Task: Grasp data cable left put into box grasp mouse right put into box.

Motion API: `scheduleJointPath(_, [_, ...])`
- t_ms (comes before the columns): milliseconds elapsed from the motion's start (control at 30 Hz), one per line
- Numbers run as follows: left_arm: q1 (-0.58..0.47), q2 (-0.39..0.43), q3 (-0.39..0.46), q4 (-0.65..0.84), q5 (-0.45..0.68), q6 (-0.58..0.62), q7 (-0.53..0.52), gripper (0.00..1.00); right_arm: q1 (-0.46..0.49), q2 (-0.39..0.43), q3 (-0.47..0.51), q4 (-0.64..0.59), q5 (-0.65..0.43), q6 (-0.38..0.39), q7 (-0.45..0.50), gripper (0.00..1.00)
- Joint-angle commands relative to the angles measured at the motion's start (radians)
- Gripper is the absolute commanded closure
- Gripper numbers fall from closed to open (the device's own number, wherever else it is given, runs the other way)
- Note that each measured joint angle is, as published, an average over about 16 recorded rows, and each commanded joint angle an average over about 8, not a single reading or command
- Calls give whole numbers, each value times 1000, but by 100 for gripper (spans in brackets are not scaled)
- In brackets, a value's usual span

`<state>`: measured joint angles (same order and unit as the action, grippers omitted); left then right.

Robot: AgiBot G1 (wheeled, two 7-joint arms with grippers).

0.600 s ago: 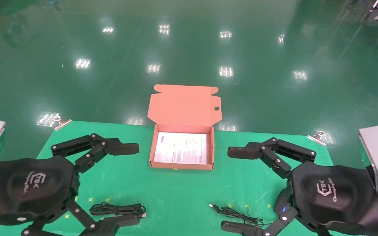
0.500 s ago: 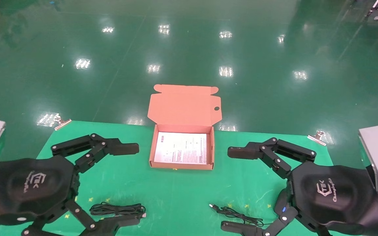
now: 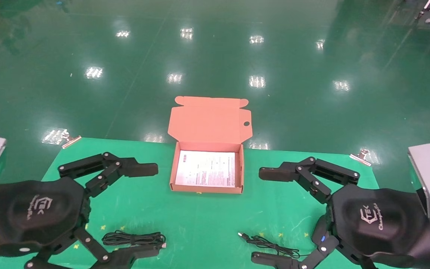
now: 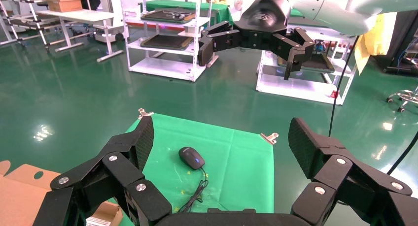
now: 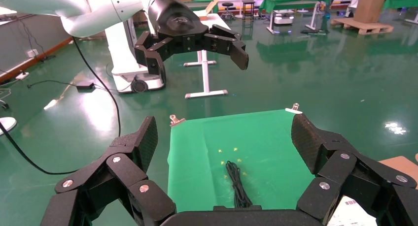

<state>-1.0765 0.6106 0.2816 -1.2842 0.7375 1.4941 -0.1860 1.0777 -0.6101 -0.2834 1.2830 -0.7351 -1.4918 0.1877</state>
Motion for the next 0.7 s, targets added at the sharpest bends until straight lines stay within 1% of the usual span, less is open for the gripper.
scheduleJointPath(33, [0, 1, 0, 1, 0, -1, -1, 0, 0, -1, 1, 0, 2, -1, 0, 0])
scheduleJointPath(200, [-9, -3, 8, -3, 24, 2, 4, 0, 7, 8, -4, 1, -20, 2, -1, 0])
scheduleJointPath(333, [-33, -3, 29, -9, 69, 13, 2, 0, 33, 23, -22, 13, -74, -5, 2, 0])
scheduleJointPath(433, [-62, 1, 54, -16, 114, 28, -9, 0, 72, 32, -46, 30, -141, -23, -1, 0])
scheduleJointPath(533, [-103, 8, 91, -28, 182, 45, -24, 0, 129, 34, -84, 47, -232, -49, -18, 0])
scheduleJointPath(700, [-191, 29, 172, -47, 321, 65, -43, 0, 256, 19, -195, 65, -408, -84, -80, 0])
